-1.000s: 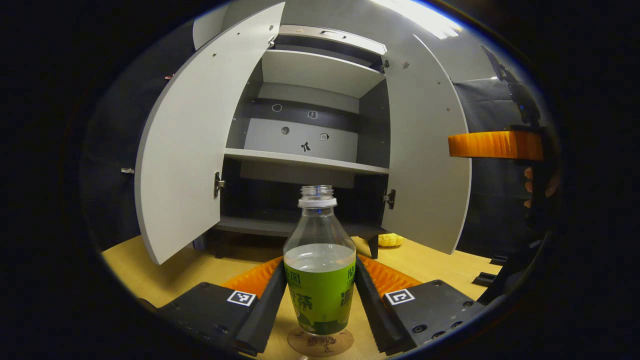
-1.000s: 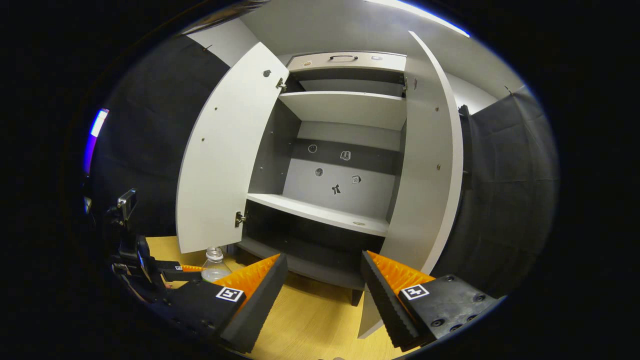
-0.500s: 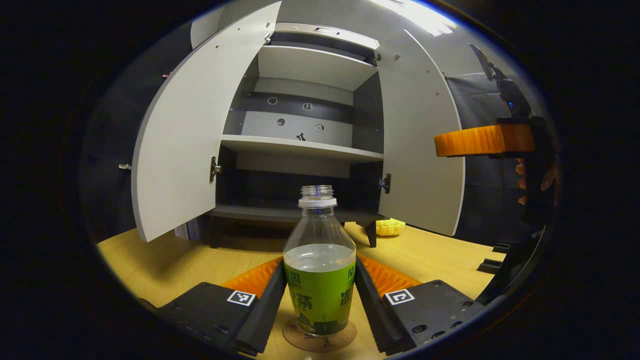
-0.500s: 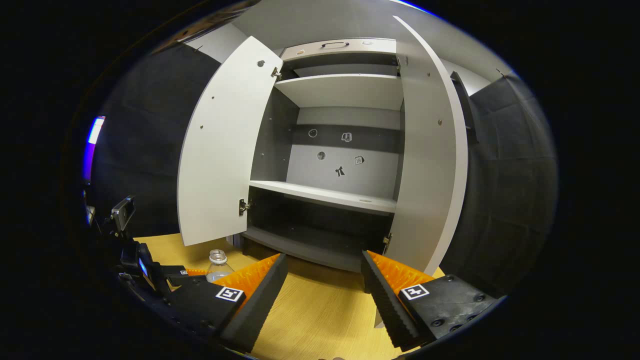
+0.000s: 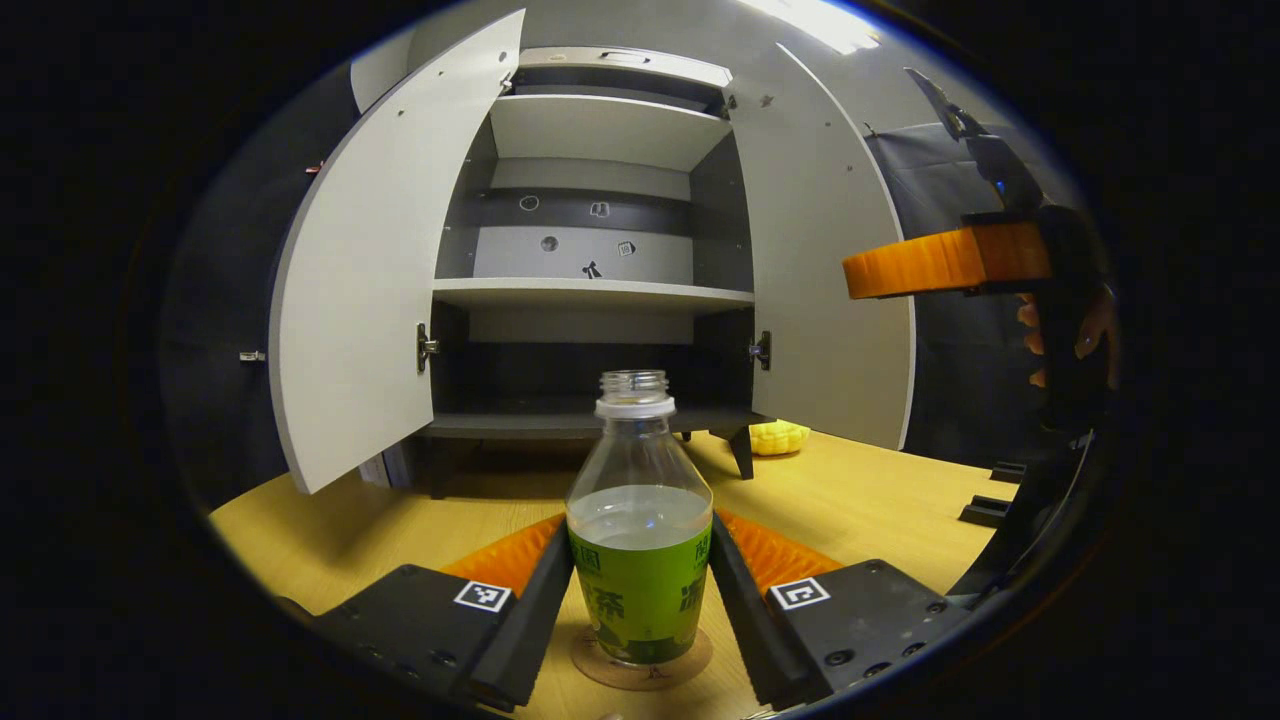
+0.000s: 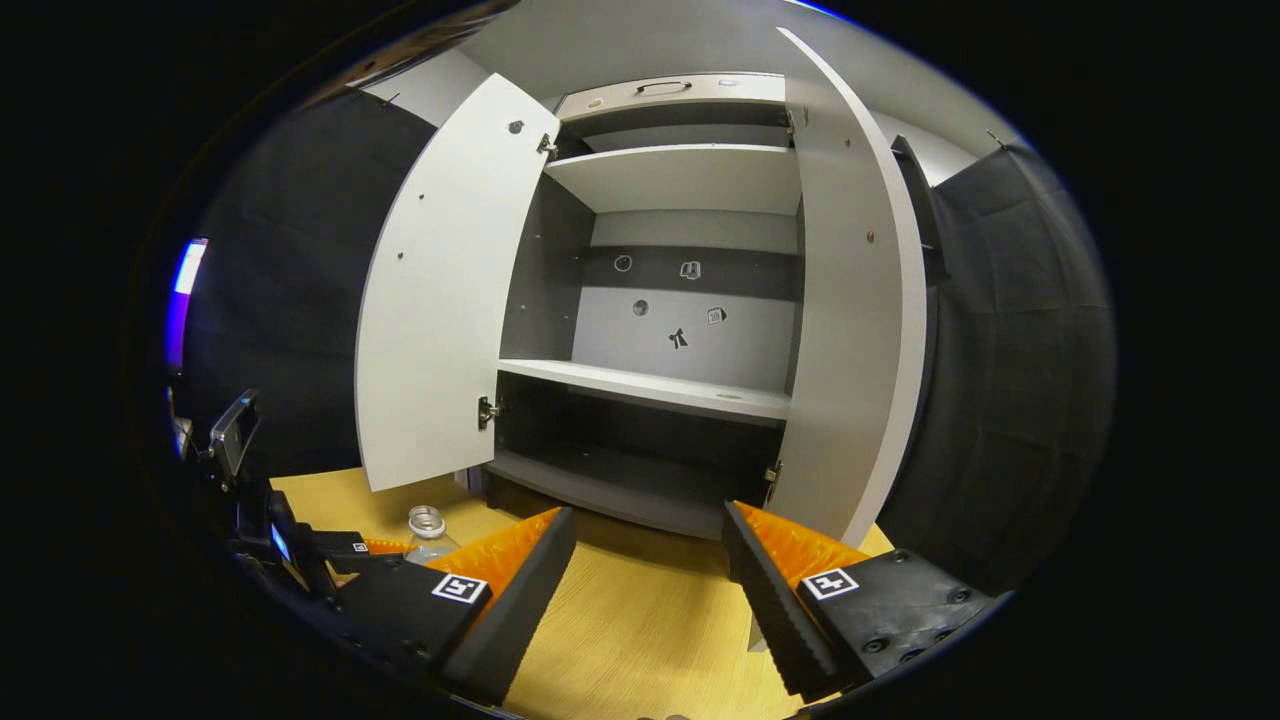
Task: Grasp the bottle in the cabinet with the left hand and place it on the coaster, then close the right door with the right hand and the left door with the left hand.
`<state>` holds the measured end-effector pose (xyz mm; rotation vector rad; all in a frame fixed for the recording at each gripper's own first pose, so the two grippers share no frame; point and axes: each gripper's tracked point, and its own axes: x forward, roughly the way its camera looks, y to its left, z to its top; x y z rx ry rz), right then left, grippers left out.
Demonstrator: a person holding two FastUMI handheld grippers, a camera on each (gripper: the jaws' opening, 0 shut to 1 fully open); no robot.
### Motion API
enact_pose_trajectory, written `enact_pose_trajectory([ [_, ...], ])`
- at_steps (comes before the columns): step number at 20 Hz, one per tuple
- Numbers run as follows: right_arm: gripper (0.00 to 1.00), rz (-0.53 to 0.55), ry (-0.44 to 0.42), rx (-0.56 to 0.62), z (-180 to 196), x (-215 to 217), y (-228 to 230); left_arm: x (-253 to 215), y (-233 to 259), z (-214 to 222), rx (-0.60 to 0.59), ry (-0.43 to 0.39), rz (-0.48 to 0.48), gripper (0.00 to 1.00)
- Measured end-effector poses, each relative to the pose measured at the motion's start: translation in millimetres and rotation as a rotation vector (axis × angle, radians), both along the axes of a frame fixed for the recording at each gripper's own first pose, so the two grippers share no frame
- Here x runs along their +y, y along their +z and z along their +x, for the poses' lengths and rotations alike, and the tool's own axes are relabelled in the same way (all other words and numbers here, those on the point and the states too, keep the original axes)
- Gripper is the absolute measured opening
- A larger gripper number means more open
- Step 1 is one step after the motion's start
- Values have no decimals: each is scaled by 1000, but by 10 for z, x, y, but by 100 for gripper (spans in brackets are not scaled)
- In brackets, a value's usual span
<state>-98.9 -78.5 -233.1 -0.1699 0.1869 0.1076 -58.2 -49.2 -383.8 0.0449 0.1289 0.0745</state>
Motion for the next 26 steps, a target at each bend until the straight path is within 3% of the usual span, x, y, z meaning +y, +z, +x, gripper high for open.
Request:
enact_pose_trajectory([
  [6, 98, -9, 13, -2, -48, 58, 24, -3, -193, -46, 28, 5, -21, 83],
  [11, 98, -42, 21, 7, -94, 95, 3, -6, -121, -56, 1, 0, -21, 95],
  [15, 98, -45, 18, 11, -106, 133, 40, 13, 23, -23, -22, -9, -28, 96],
  [22, 98, -34, -22, 7, -163, 71, 349, -27, 696, 144, -84, -44, -10, 96],
  [26, 98, -23, -98, -1, -168, -81, 751, -98, 1449, 130, -119, -73, 59, 96],
])
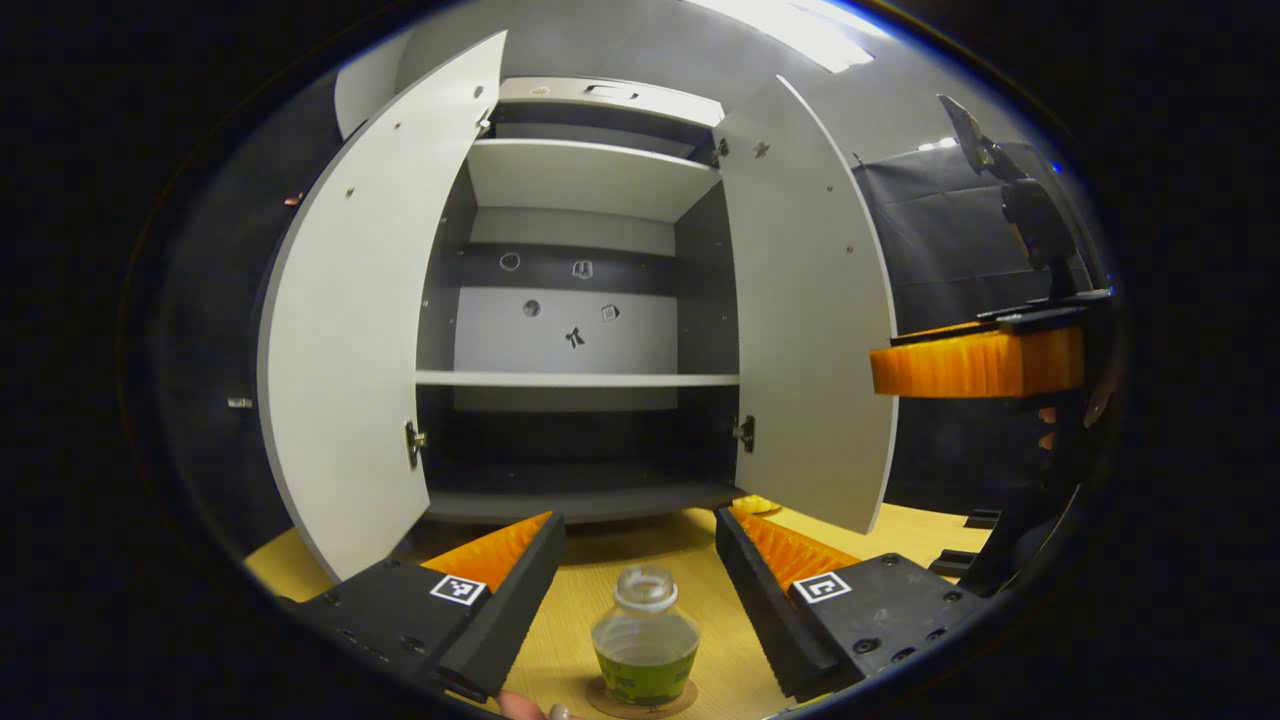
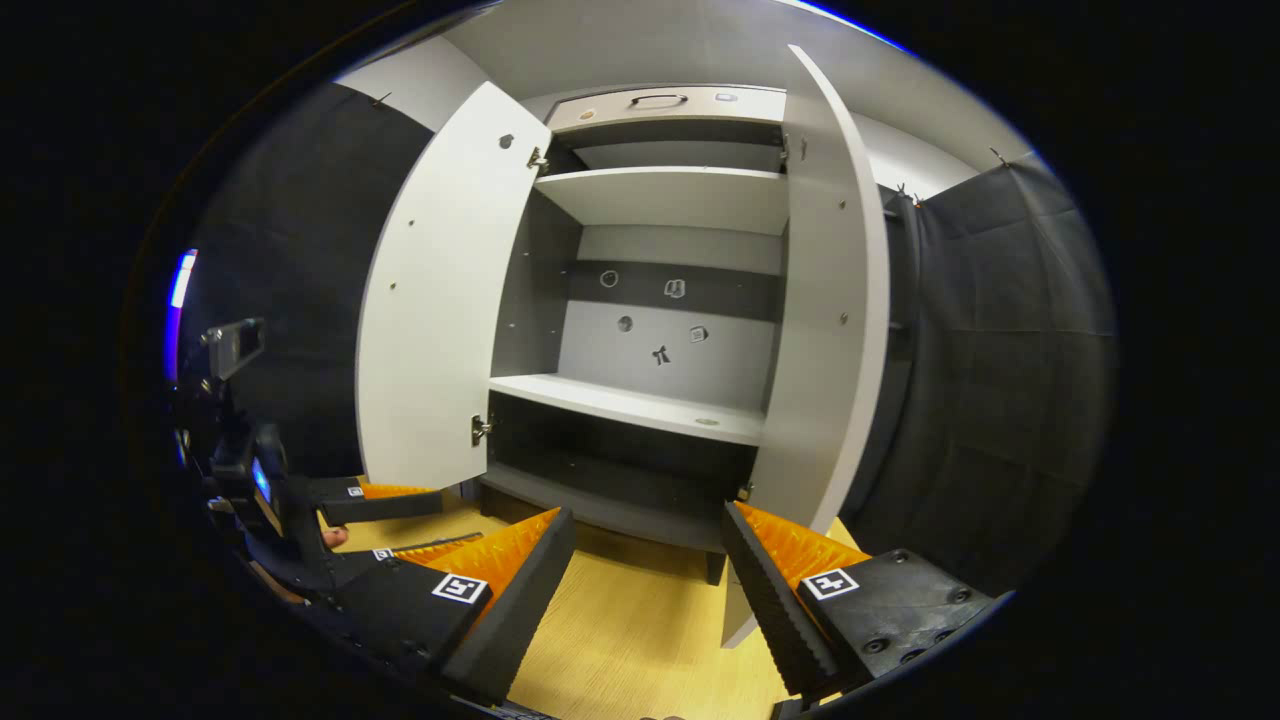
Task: Grasp the bottle in the cabinet with the left hand and place it on the coaster, then close the right door with the right hand and the left door with the left hand.
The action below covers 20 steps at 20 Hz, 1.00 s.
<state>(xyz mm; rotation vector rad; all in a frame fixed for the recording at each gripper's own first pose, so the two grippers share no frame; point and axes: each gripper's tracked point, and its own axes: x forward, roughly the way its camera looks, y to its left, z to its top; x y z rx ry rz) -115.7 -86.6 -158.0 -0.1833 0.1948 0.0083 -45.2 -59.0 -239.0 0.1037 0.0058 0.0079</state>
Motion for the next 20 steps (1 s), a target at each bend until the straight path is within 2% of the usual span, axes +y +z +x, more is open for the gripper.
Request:
enact_pose_trajectory([
  [4, 98, 32, -167, -44, 23, -370, 579, -26, 740, -93, 21, -39, -48, 96],
  [7, 98, 17, -287, -75, -63, -740, 901, 56, 1209, -171, 37, -66, -89, 96],
  [11, 98, -48, -416, -140, -33, -1145, 1282, 388, 1671, -289, 38, -68, -7, 96],
  [13, 98, -52, -477, -162, 30, -1295, 1357, 480, 1808, -385, 36, -88, 2, 96],
  [16, 98, -57, -499, -190, 120, -1366, 1389, 565, 1943, -530, 40, -114, -27, 96],
  [17, 94, -77, -503, -191, 167, -1415, 1400, 623, 1943, -582, 49, -105, -35, 95],
  [18, 98, -101, -504, -192, 197, -1461, 1422, 682, 1971, -631, 48, -91, -41, 96],
  [20, 98, -113, -486, -197, 266, -1503, 1470, 823, 2026, -690, 52, -50, -52, 96],
])
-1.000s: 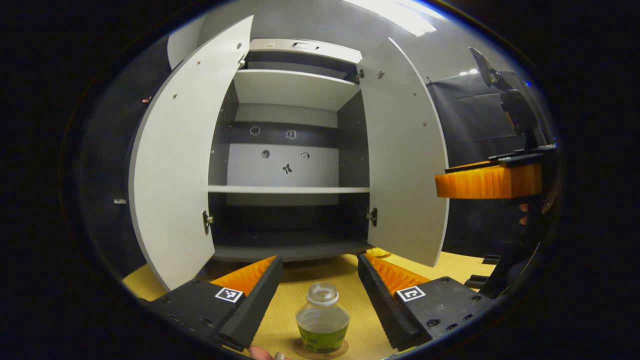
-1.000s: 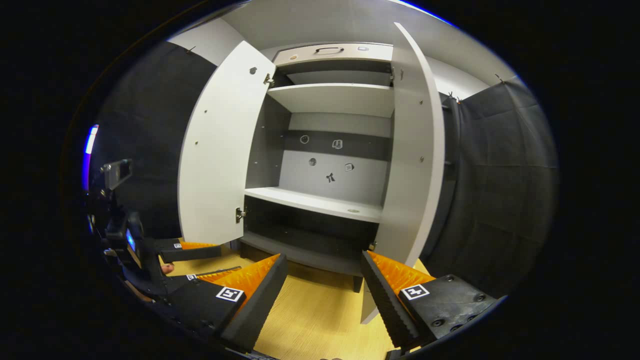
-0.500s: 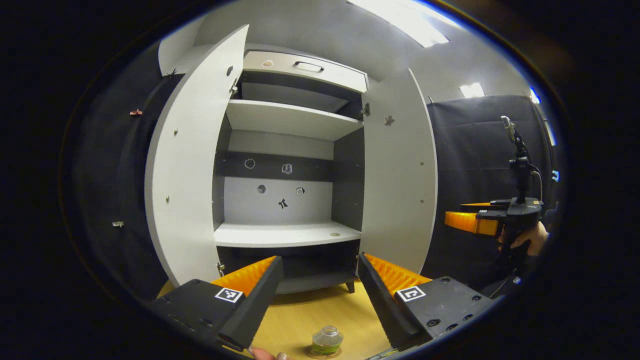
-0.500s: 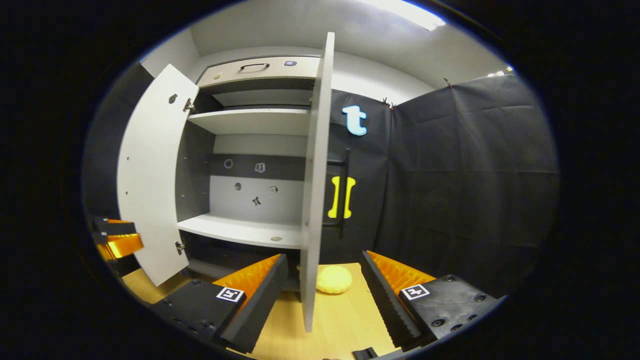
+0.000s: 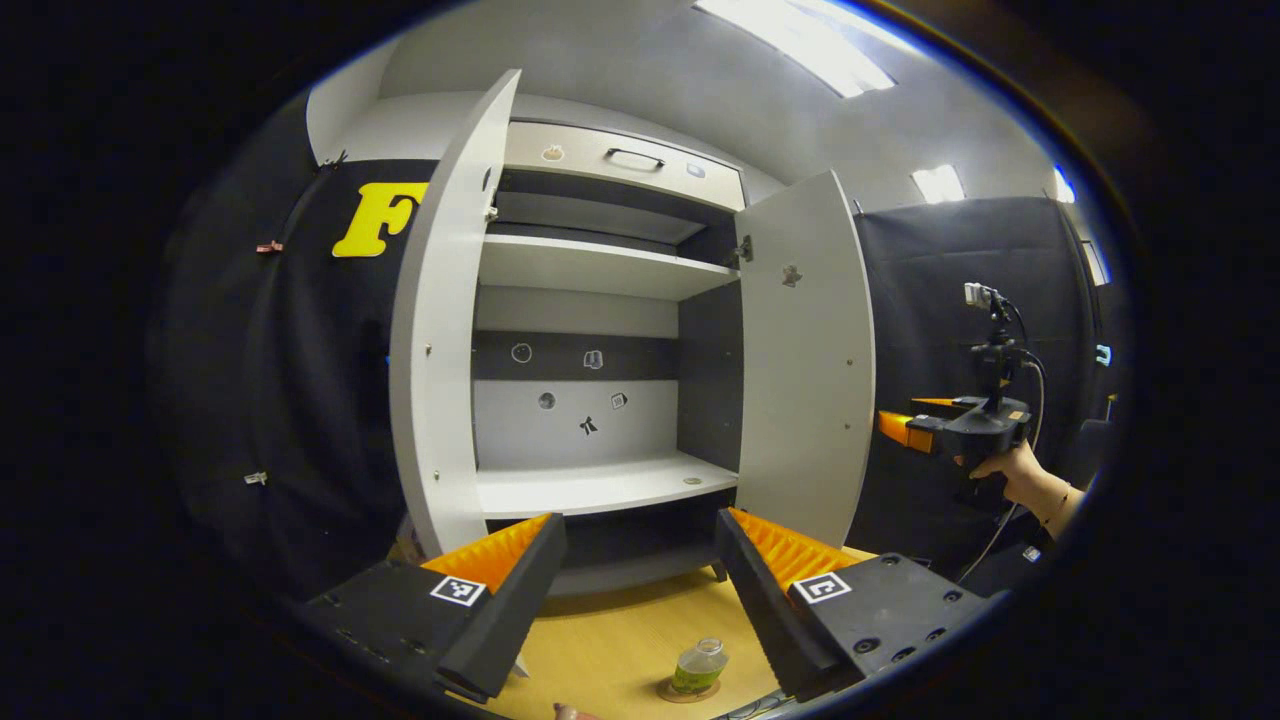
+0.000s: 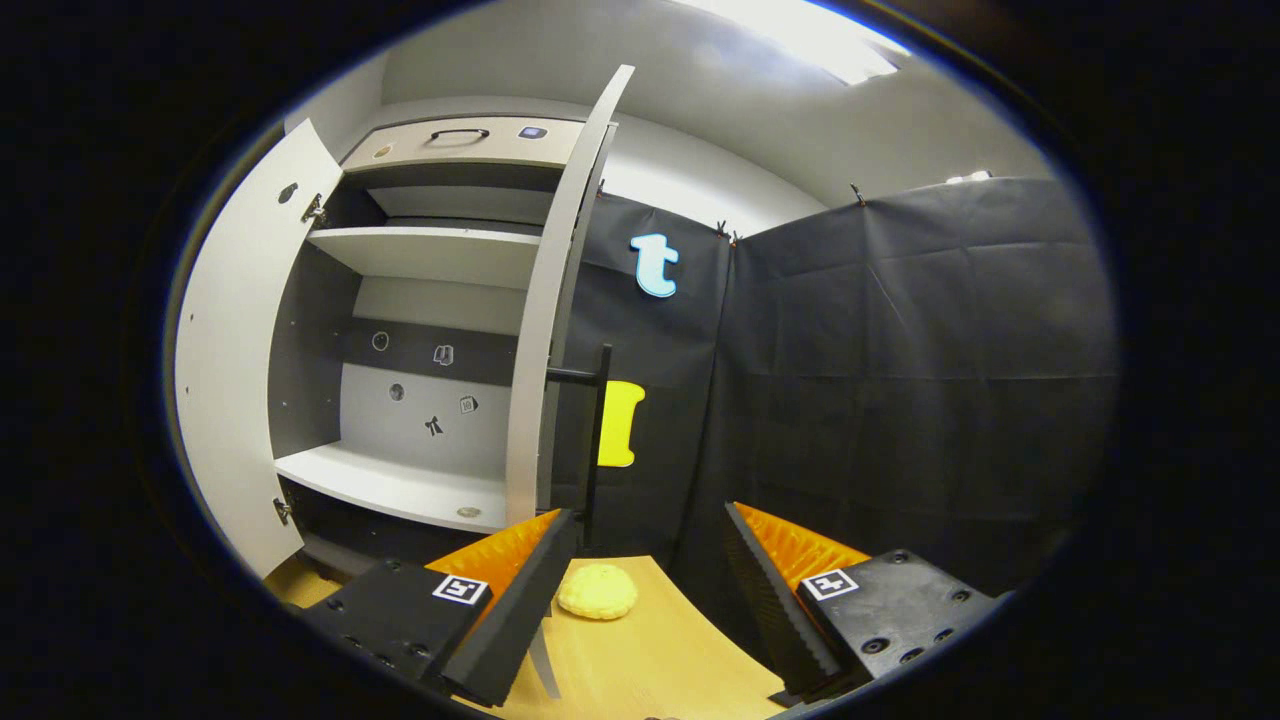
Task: Grasp the bottle in the cabinet with the left hand and place it on the coaster, then close the right door with the right hand and the left door with the left hand.
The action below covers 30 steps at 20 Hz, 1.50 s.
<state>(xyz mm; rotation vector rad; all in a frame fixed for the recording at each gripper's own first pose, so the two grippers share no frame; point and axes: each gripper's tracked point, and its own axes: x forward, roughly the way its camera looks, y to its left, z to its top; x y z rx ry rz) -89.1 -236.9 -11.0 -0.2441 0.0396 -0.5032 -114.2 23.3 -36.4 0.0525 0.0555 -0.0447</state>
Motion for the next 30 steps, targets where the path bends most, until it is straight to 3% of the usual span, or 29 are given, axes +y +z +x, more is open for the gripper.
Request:
enact_pose_trajectory([
  [9, 94, 81, 159, 7, 213, 170, -84, 608, -39, -235, -18, 246, -189, 95],
  [15, 94, 128, 241, 5, 322, 505, -157, 821, -34, -296, -8, 330, -88, 95],
  [19, 94, 129, 325, 15, 497, 845, -220, 869, 19, -330, -23, 336, -93, 95],
  [22, 94, 149, 411, 25, 754, 1215, -312, 1055, 38, -401, -21, 368, -67, 95],
  [26, 97, 109, 568, 146, 980, 1805, -673, 1298, 83, -426, -18, 392, -20, 95],
  [30, 98, 56, 575, 143, 955, 1923, -683, 1483, 132, -373, -27, 404, 17, 95],
])
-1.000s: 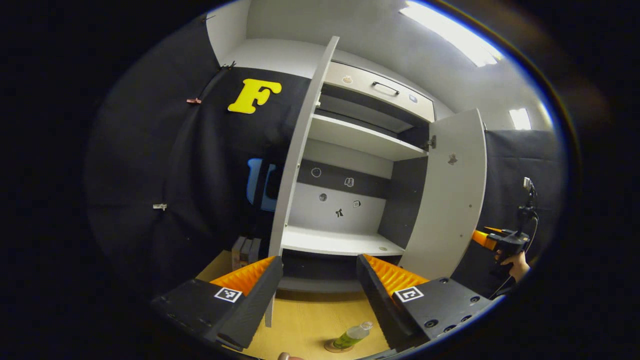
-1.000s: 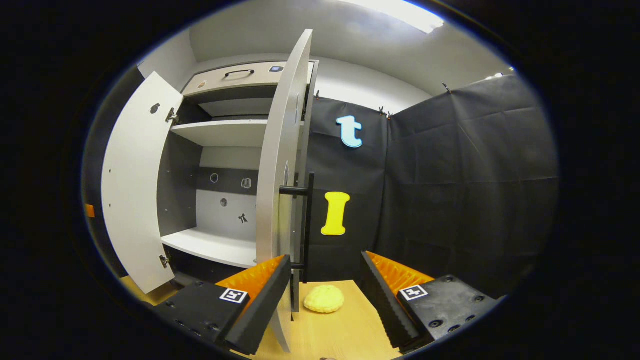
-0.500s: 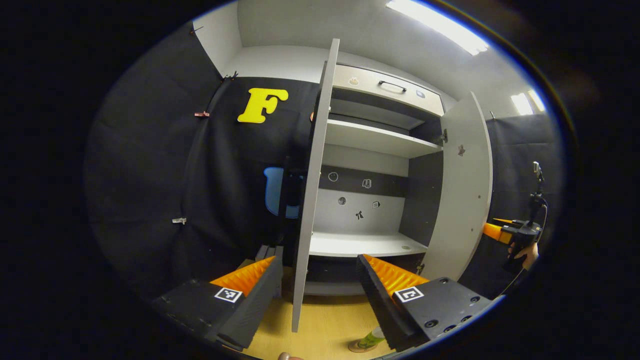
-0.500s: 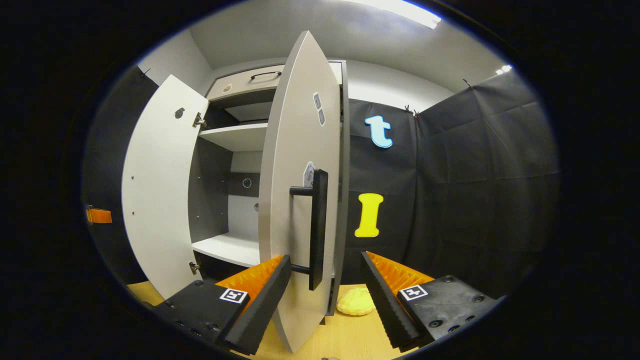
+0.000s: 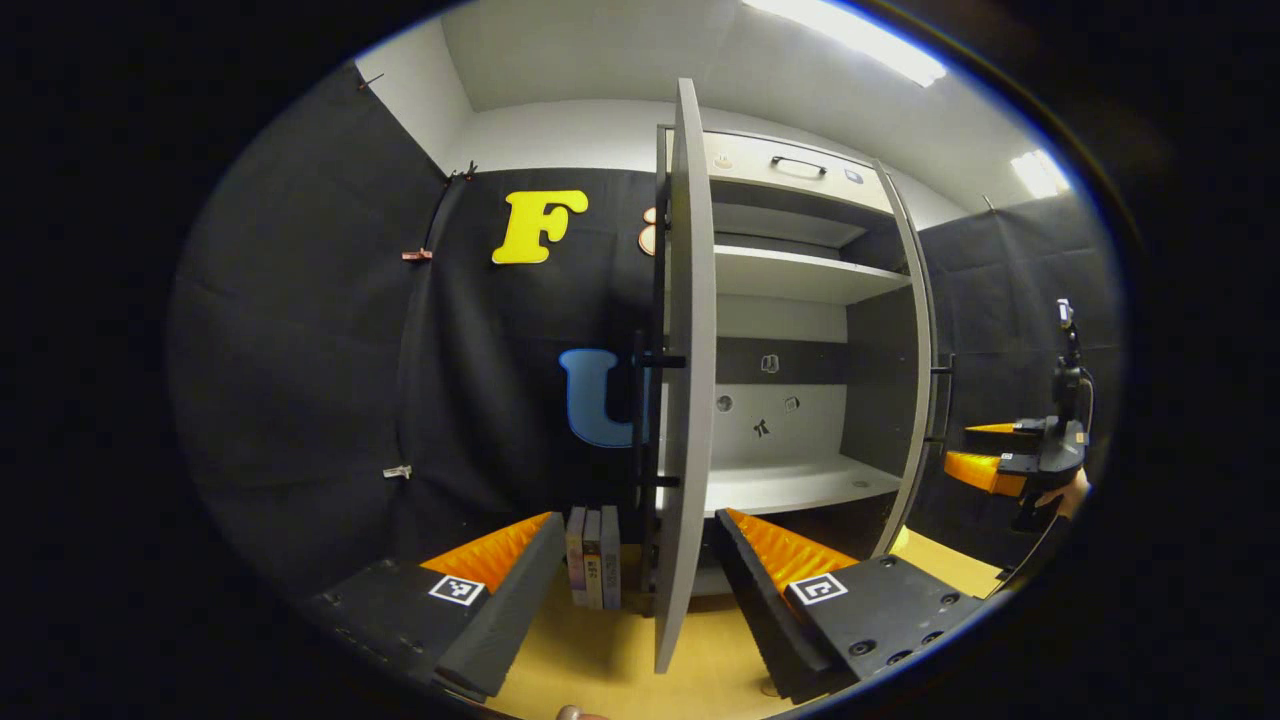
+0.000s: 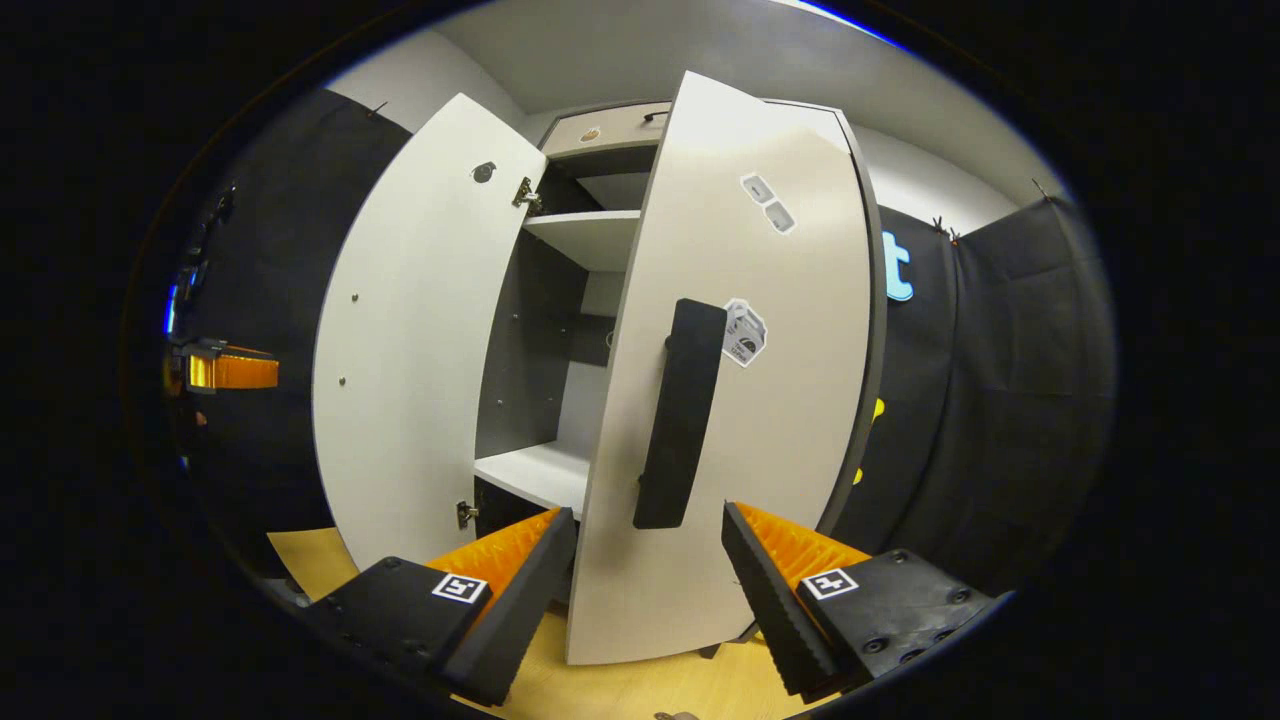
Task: Grasp the bottle in the cabinet with the left hand and place it on the coaster, then close the right door with the right hand and the left door with the left hand.
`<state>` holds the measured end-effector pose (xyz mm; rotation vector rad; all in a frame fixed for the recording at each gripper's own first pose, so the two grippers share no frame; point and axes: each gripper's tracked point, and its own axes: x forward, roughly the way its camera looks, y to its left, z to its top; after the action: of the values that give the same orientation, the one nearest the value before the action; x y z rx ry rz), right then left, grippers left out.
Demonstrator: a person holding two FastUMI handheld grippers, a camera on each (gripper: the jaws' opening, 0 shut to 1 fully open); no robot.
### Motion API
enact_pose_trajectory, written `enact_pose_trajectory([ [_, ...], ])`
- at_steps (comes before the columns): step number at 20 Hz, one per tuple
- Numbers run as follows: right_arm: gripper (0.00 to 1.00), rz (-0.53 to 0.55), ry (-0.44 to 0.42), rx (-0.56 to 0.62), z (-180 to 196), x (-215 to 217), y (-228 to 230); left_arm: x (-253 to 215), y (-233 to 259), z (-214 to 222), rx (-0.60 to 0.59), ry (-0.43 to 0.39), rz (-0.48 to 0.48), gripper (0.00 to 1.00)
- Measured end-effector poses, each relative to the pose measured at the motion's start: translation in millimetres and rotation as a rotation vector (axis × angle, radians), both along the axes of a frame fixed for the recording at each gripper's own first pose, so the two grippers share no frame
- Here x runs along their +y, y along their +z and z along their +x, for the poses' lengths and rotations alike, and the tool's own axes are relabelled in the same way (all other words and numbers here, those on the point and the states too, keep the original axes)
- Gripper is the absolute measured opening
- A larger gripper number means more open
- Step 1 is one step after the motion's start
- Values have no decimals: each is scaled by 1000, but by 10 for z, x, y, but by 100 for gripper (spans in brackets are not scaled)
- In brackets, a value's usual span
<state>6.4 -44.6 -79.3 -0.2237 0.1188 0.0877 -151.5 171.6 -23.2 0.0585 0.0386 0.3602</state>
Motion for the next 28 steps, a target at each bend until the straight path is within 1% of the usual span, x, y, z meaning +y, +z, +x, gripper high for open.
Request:
enact_pose_trajectory([
  [3, 98, 30, -33, 17, -24, -36, -40, 85, -49, 101, 0, -12, -11, 95],
  [9, 98, 44, -121, 30, -125, -202, -113, 344, -34, 406, -5, -37, -14, 95],
  [12, 98, 46, -146, 37, -169, -238, -134, 335, -54, 483, -10, -66, -30, 95],
  [14, 98, 43, -157, 32, -178, -264, -131, 311, -40, 513, 1, -80, -8, 94],
  [17, 98, 55, -176, 42, -179, -286, -159, 166, -22, 567, 30, -104, 59, 93],
  [18, 98, 63, -177, 42, -177, -288, -153, 103, -30, 602, 28, -118, 52, 93],
  [20, 98, 72, -179, 44, -171, -312, -151, -106, -83, 692, 17, -164, 7, 92],
  [22, 98, 65, -185, 44, -200, -370, -144, -339, -114, 842, 20, -219, 3, 93],
  [25, 98, 51, -203, 46, -241, -618, -53, -683, -66, 1181, 6, -288, 34, 92],
  [28, 98, 49, -229, 43, -356, -841, 42, -1120, -3, 1493, -42, -399, -16, 93],
])
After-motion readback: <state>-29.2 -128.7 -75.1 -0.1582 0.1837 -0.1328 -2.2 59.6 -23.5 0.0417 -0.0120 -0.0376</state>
